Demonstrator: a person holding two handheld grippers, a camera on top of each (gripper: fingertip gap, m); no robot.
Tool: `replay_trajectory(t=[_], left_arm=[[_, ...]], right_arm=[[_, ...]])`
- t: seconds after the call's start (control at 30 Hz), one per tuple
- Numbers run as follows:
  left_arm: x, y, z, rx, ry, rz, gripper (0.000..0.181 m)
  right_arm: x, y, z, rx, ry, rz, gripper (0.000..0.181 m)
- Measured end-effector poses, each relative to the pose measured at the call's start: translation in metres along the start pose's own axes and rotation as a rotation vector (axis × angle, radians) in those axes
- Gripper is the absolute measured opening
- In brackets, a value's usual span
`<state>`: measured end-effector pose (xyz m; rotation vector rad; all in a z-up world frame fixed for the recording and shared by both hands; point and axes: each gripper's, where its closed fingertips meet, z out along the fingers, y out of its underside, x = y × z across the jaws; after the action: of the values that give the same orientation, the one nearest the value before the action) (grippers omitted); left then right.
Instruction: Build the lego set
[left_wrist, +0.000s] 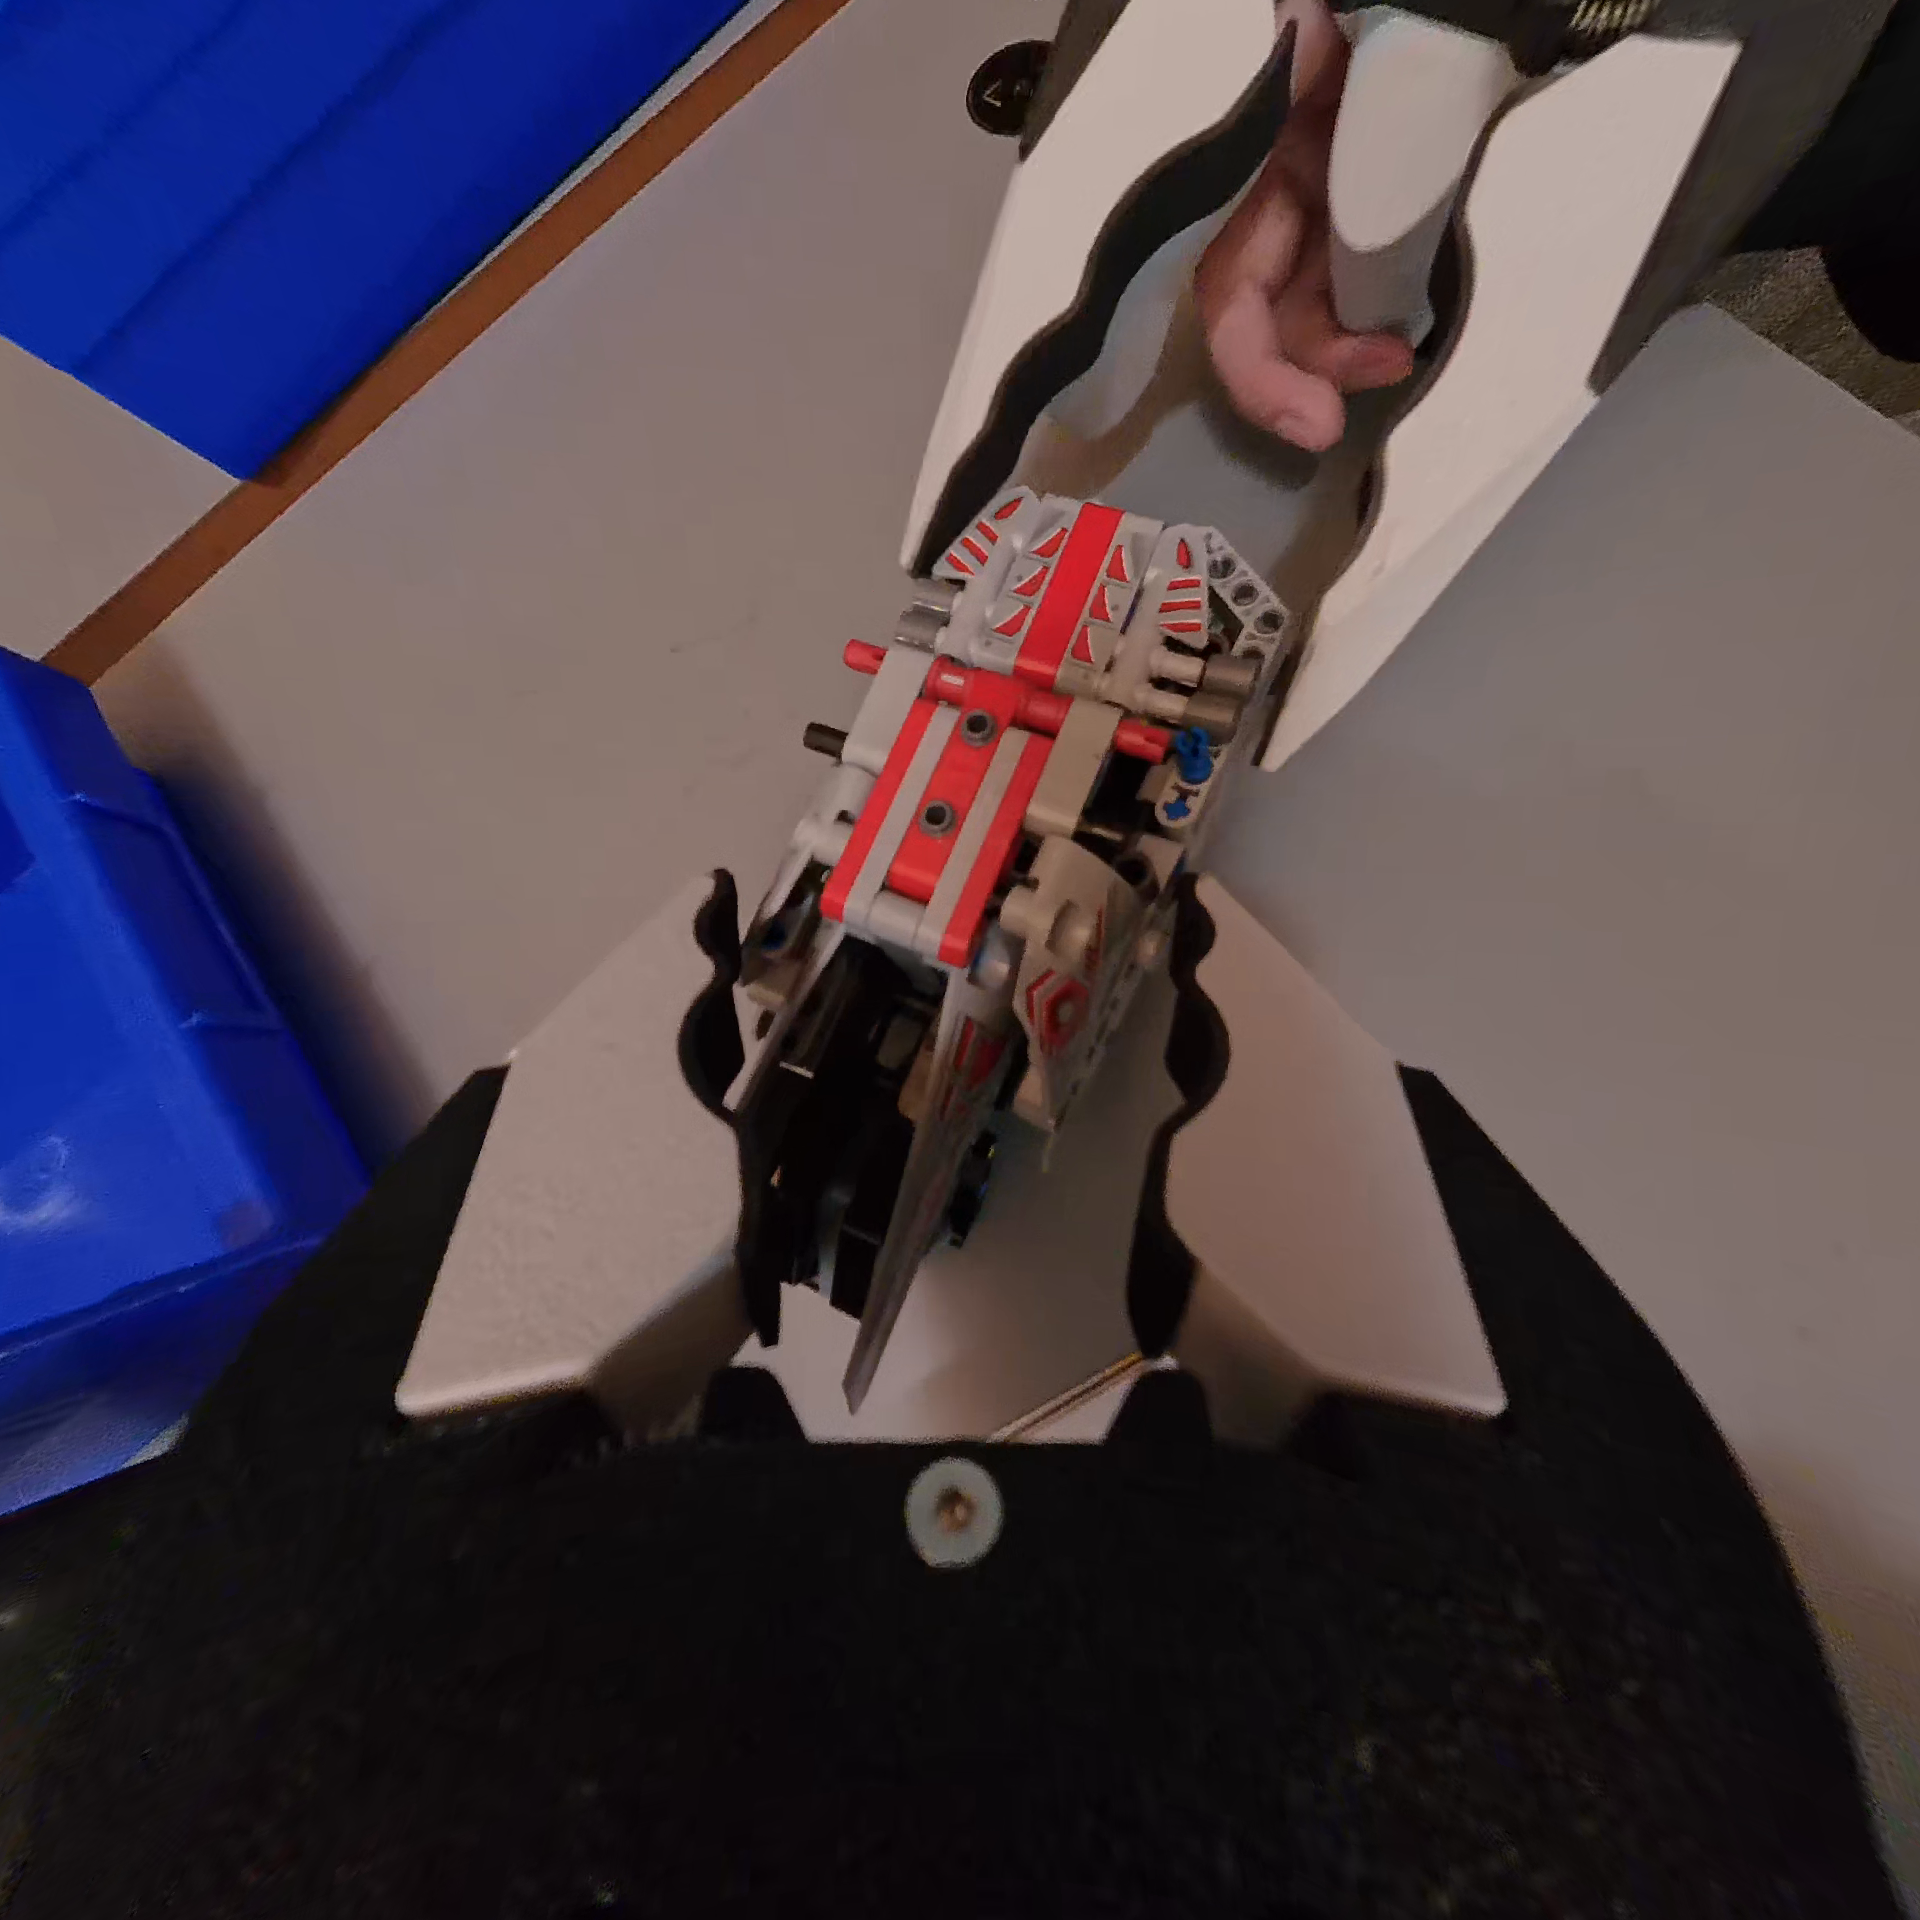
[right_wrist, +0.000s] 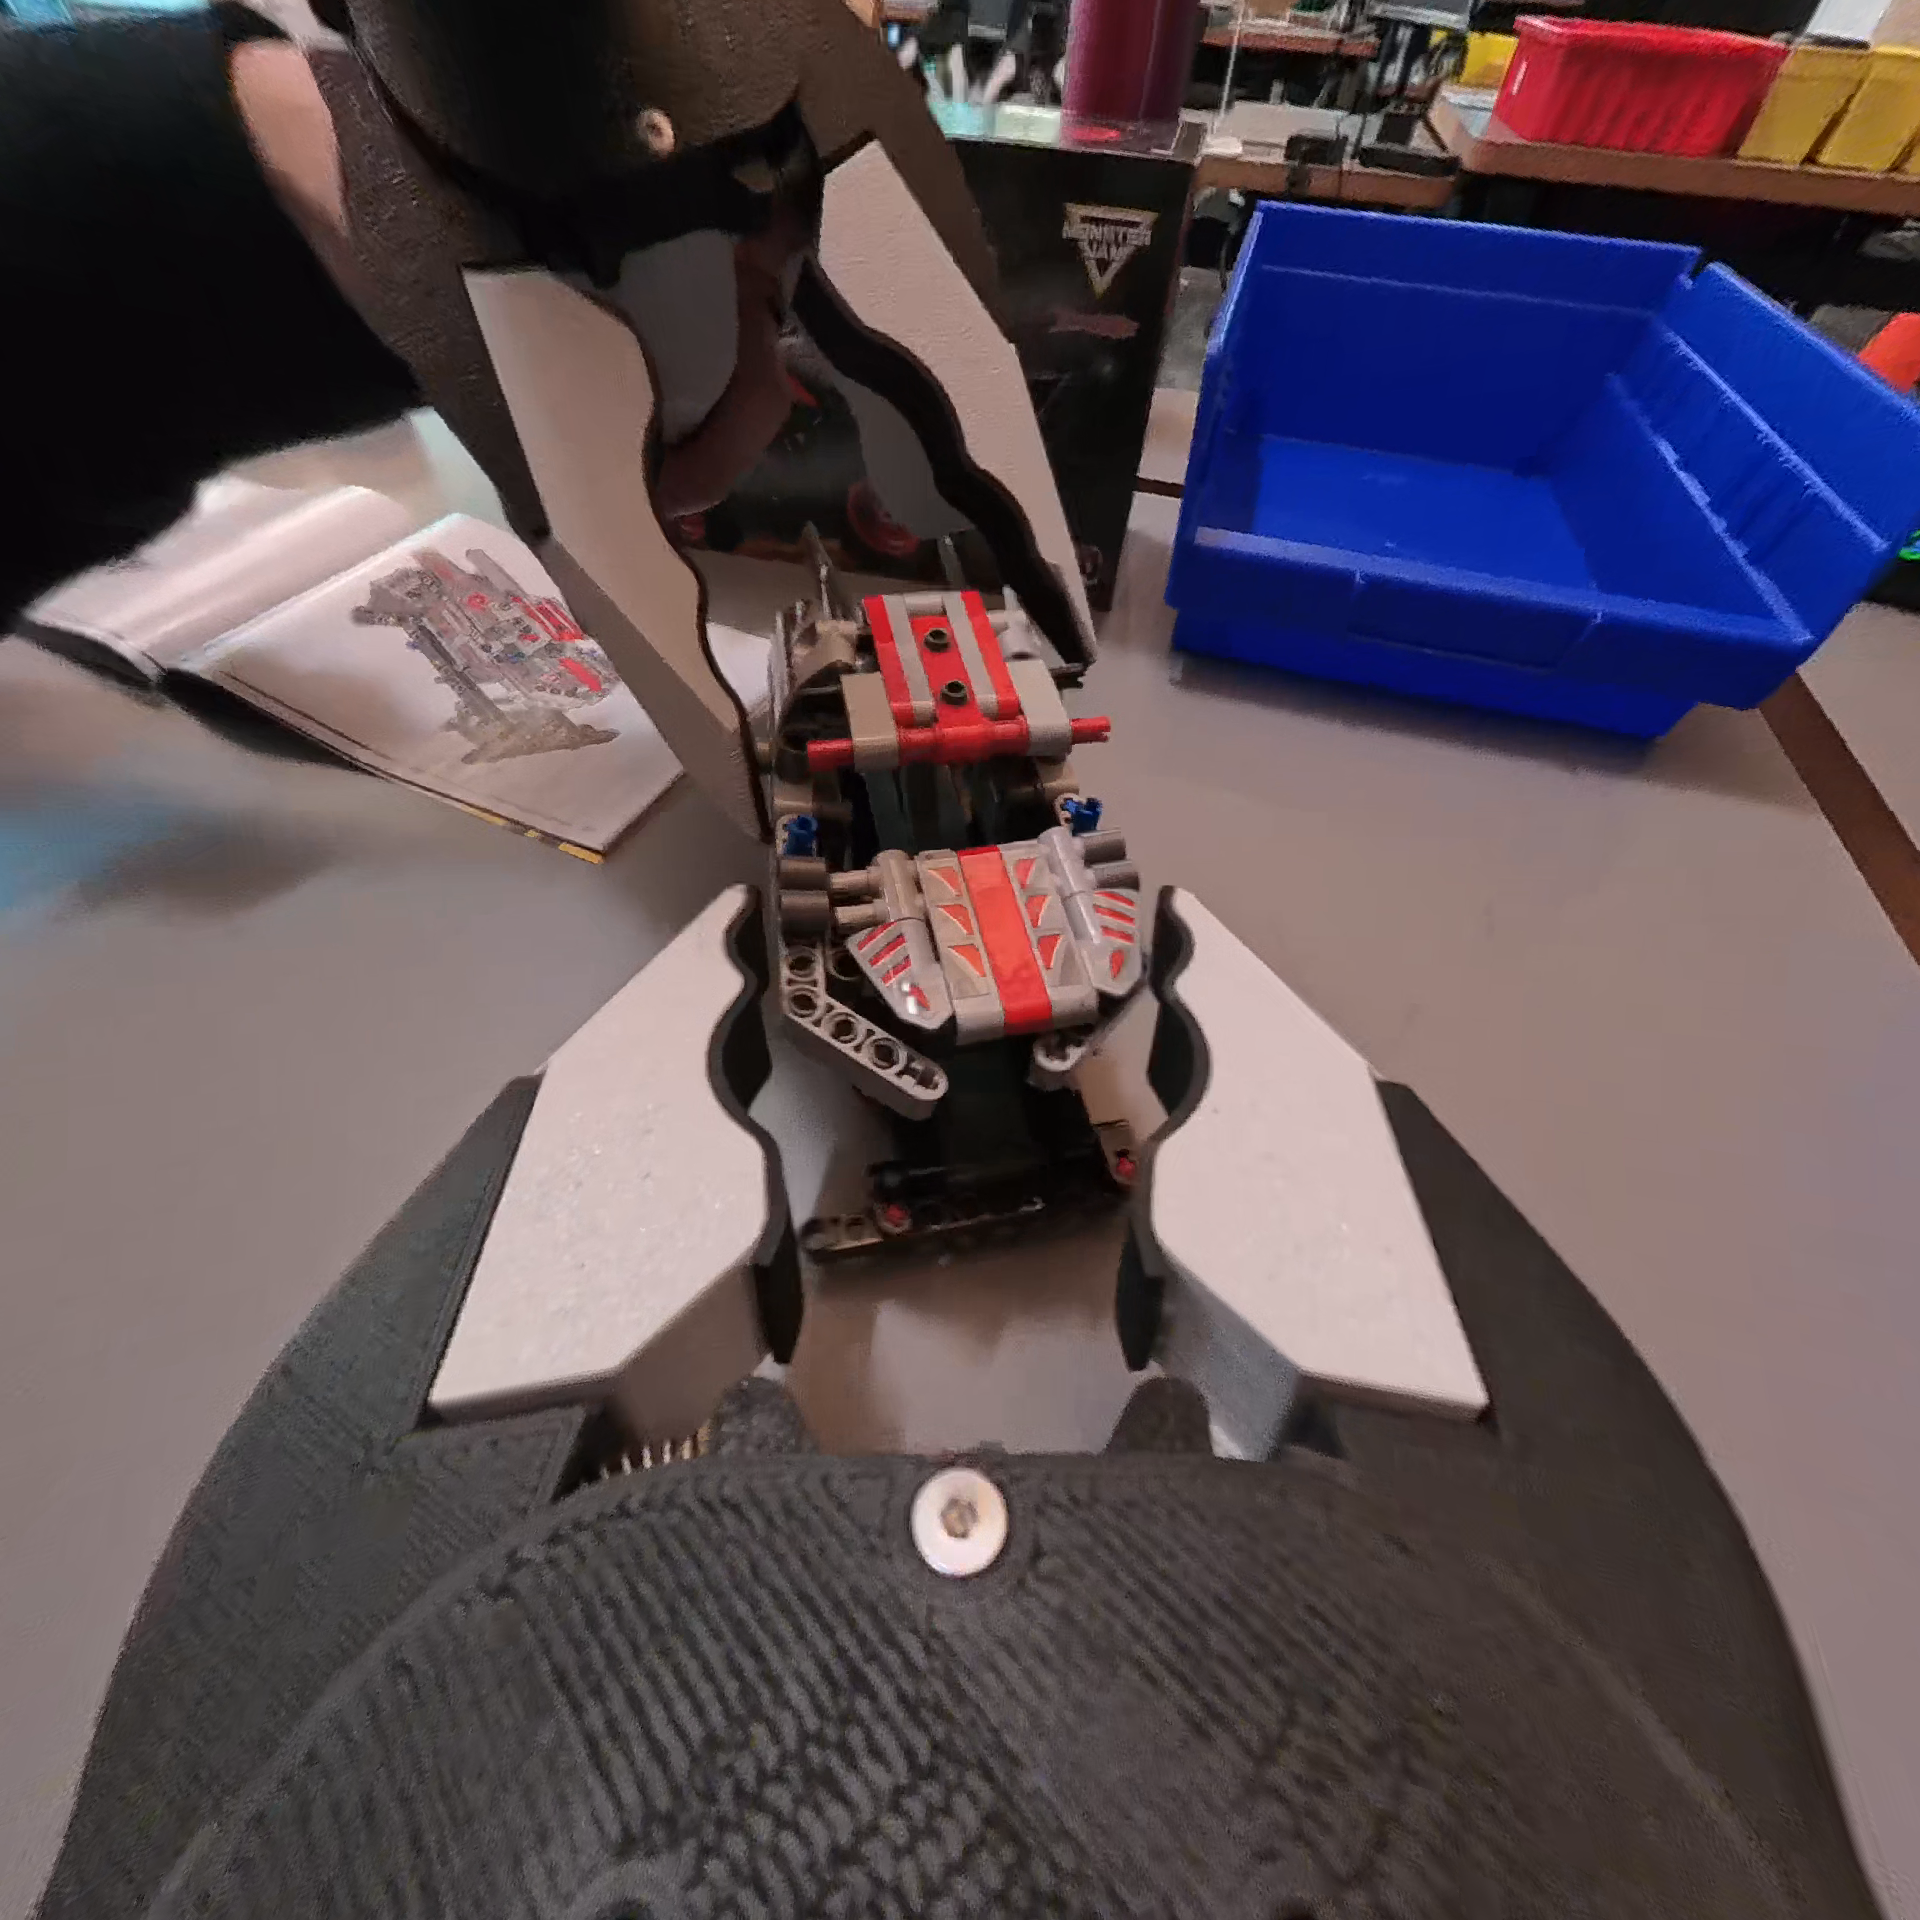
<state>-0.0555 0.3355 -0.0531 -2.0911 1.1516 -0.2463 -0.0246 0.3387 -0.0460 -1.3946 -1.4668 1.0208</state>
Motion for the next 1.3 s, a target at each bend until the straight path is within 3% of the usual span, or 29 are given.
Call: replay_trajectory(t=[0.9,1.0,1.13,1.3], left_arm=[[-0.002,0.003,0.007,-0.033,-0.031,-0.032,0.091],[-0.001,-0.001,0.005,0.008,-0.002,-0.059,0.089],[0.001,-0.021,-0.008,0.175,0.111,-0.209,0.079],[0.002,-0.012,0.003,0.082,0.039,-0.136,0.088]], right_arm=[[0.0,0.003,0.005,-0.03,0.057,0.048,0.07],[0.0,0.003,0.005,-0.028,0.048,0.049,0.069],[-0.001,0.003,0.006,-0.031,0.044,0.022,0.069],[0.0,0.002,0.008,-0.032,0.04,0.012,0.07]])
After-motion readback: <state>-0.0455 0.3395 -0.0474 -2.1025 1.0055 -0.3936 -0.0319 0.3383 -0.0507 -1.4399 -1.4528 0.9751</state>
